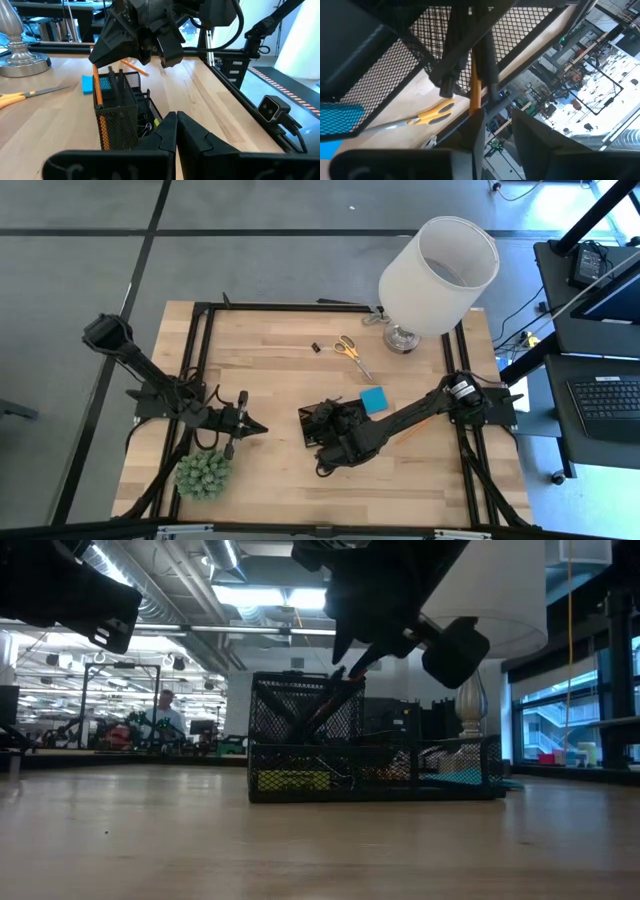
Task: Pick and place office supplies into organizer
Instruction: Put the black pen into the desk organizer, then put the orange pencil into the desk organizer
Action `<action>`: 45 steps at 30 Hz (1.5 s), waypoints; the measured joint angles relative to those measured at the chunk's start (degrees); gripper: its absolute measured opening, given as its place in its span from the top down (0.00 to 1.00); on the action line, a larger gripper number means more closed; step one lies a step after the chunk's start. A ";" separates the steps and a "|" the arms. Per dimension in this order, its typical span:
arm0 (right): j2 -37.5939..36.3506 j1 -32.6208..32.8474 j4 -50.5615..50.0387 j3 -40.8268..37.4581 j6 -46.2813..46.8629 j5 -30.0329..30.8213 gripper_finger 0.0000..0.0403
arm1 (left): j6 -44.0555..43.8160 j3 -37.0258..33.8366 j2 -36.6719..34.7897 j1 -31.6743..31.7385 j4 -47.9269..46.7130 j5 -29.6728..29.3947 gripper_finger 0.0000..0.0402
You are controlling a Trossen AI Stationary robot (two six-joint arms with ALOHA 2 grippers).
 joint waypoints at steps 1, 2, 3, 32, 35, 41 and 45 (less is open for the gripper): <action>0.00 0.02 0.12 -0.02 0.01 0.49 0.74 | 0.00 0.00 0.00 0.00 0.00 0.00 1.00; 0.00 0.20 0.20 -0.02 0.01 1.19 0.74 | 0.00 0.00 0.00 0.00 -0.01 0.00 1.00; 0.04 0.35 0.19 -0.02 0.01 2.03 0.74 | 0.00 0.00 0.00 0.00 -0.01 0.00 1.00; -8.17 15.06 -32.45 12.63 58.82 -37.74 0.74 | -1.75 0.00 0.06 -0.07 -0.59 0.13 1.00; -13.20 15.96 -32.71 6.69 62.26 -37.25 0.74 | -1.75 0.00 0.09 -0.07 -0.61 0.13 1.00; -22.80 16.89 -30.22 -10.18 69.33 -36.84 0.74 | -1.70 0.00 0.09 -0.07 -0.63 0.15 1.00; -25.53 16.90 -20.91 -20.65 70.63 -36.84 0.74 | -1.70 0.00 0.09 -0.07 -0.78 0.15 1.00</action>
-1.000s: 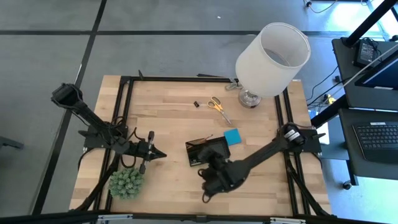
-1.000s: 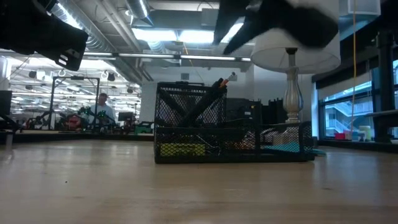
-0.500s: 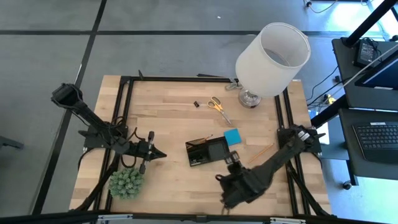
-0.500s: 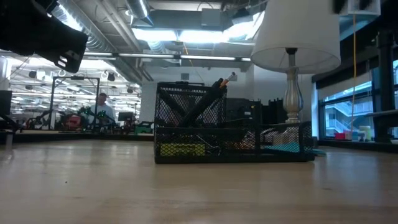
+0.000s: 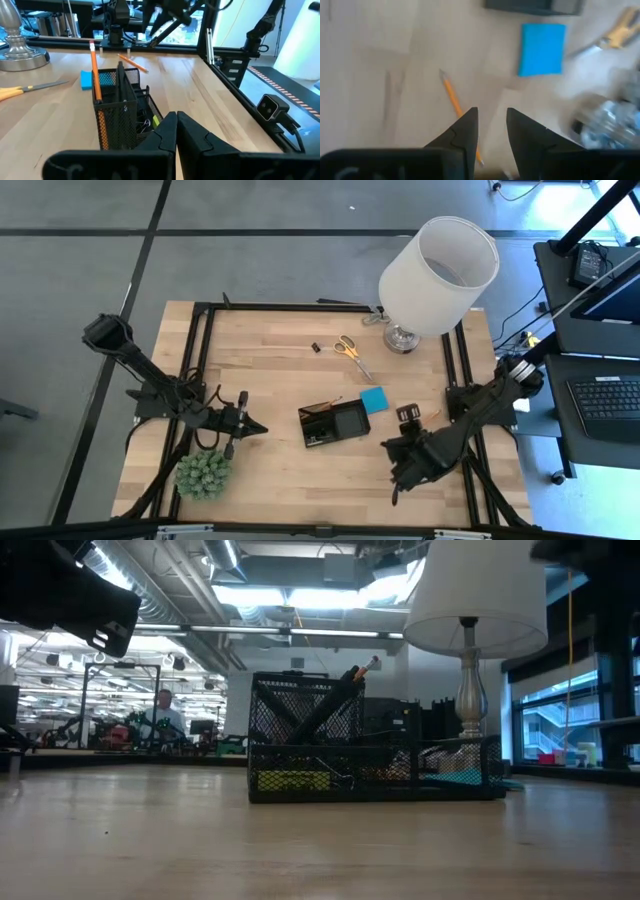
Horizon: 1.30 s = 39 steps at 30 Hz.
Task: Pick and place office supplies into organizer
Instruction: Put the orange pencil into the desk organizer
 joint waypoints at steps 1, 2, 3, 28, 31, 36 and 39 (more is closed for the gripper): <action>-0.23 0.01 3.11 -2.32 -0.10 -0.01 0.74 | 0.02 0.00 0.00 0.00 -0.20 0.02 1.00; -0.27 0.02 6.08 -4.46 -0.46 -0.02 0.74 | 0.02 0.00 0.00 0.00 -0.37 0.00 1.00; -0.27 0.02 8.78 -6.52 -1.20 -0.01 0.74 | 0.00 0.00 0.00 0.00 -0.49 0.02 1.00; 0.17 -0.01 27.76 -18.13 -11.45 -3.60 0.74 | -0.02 0.00 0.00 0.00 -1.16 -1.16 1.00; 0.51 0.00 27.80 -18.13 -12.24 -3.58 0.74 | -0.02 0.00 0.00 0.00 -1.16 -1.16 1.00; 0.51 -0.01 27.98 -18.15 -12.11 -3.58 0.74 | -0.02 0.00 0.00 0.00 -1.18 -1.23 1.00; 0.51 -0.02 27.98 -18.14 -12.26 -3.58 0.74 | -0.02 0.00 0.00 0.00 -1.18 -1.25 1.00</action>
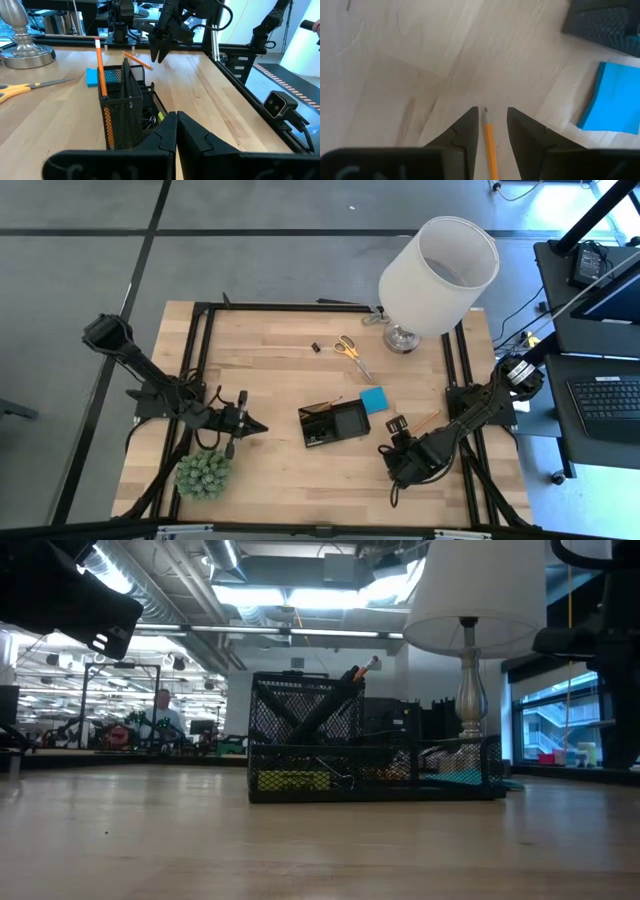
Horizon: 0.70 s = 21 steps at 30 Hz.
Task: Pick and place office supplies into organizer
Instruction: Put the orange pencil into the desk organizer
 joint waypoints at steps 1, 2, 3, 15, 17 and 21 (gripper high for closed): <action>0.00 0.01 0.00 0.00 -0.04 0.00 0.74 | 0.00 0.00 0.00 0.00 0.00 0.00 1.00; 0.00 0.01 -0.01 0.00 -0.07 0.00 0.74 | 0.00 0.00 0.00 0.00 0.00 0.00 1.00; 0.00 0.01 -0.01 0.00 -0.06 0.00 0.74 | 0.00 0.00 0.00 0.00 0.00 0.00 1.00; 0.00 -0.07 -0.35 0.00 -2.21 0.02 0.74 | -0.01 0.00 0.00 0.00 0.00 0.01 1.00; 0.00 -0.07 -0.37 0.01 -3.06 0.10 0.74 | -0.02 0.00 0.00 0.00 0.00 0.00 1.00; 0.00 -0.15 -0.41 0.00 -3.18 0.97 0.74 | -0.02 0.00 0.00 0.00 0.00 0.02 1.00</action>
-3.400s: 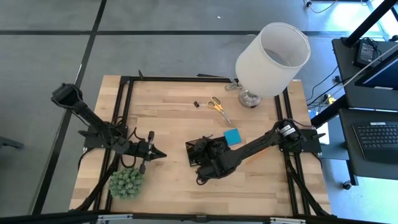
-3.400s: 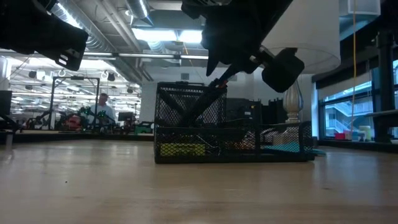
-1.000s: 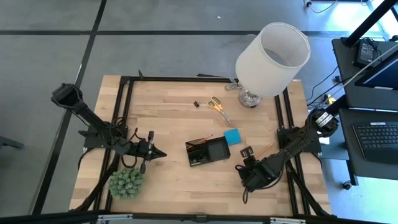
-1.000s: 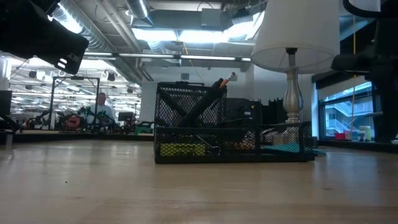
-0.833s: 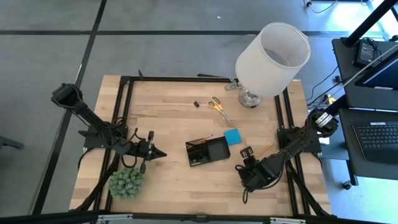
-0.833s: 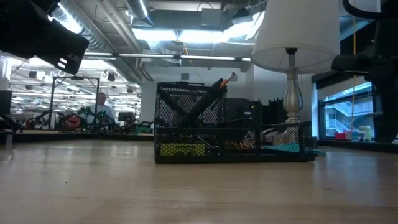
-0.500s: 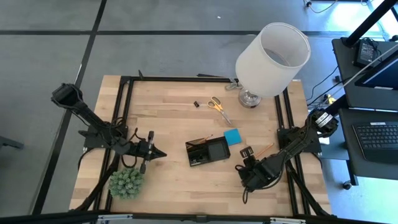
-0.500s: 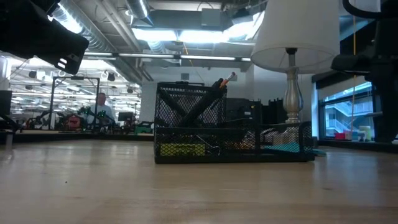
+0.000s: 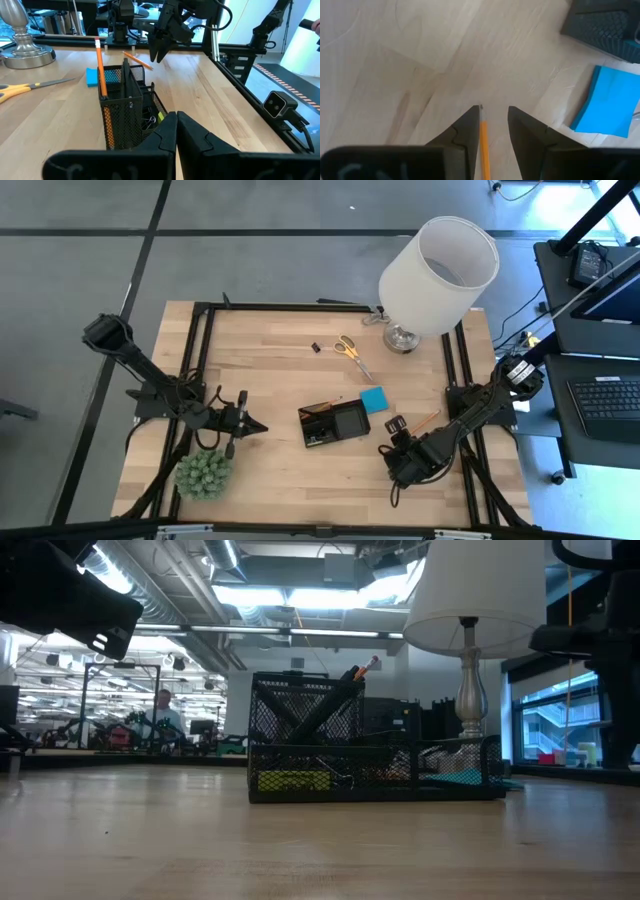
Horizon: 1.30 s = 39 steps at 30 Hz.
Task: Pick and place office supplies into organizer
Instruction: Put the orange pencil into the desk organizer
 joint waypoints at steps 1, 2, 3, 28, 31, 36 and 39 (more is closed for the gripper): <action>0.00 -0.12 -0.11 0.01 -0.08 0.02 0.74 | 0.00 0.00 0.00 0.00 0.00 0.00 1.00; 0.00 -0.16 -0.27 0.01 -0.01 0.04 0.74 | 0.01 0.00 0.00 0.01 0.00 -0.01 1.00; 0.00 -0.22 -0.42 0.01 0.13 0.06 0.74 | 0.00 0.00 0.00 0.00 0.00 0.00 1.00; 2.35 -0.44 4.56 -4.36 0.09 -0.22 0.74 | -0.83 0.00 0.02 0.00 -0.02 0.00 1.00; 3.54 -0.46 4.15 -4.16 0.09 -0.05 0.74 | -0.85 0.00 0.02 0.00 -0.02 0.00 1.00; 3.80 -1.59 4.00 -4.21 0.47 -3.08 0.76 | -0.86 0.00 0.02 0.00 -0.03 0.00 1.00; 3.80 -2.58 4.05 -4.21 1.51 -4.95 0.81 | -0.87 0.00 0.02 0.00 -0.04 0.00 1.00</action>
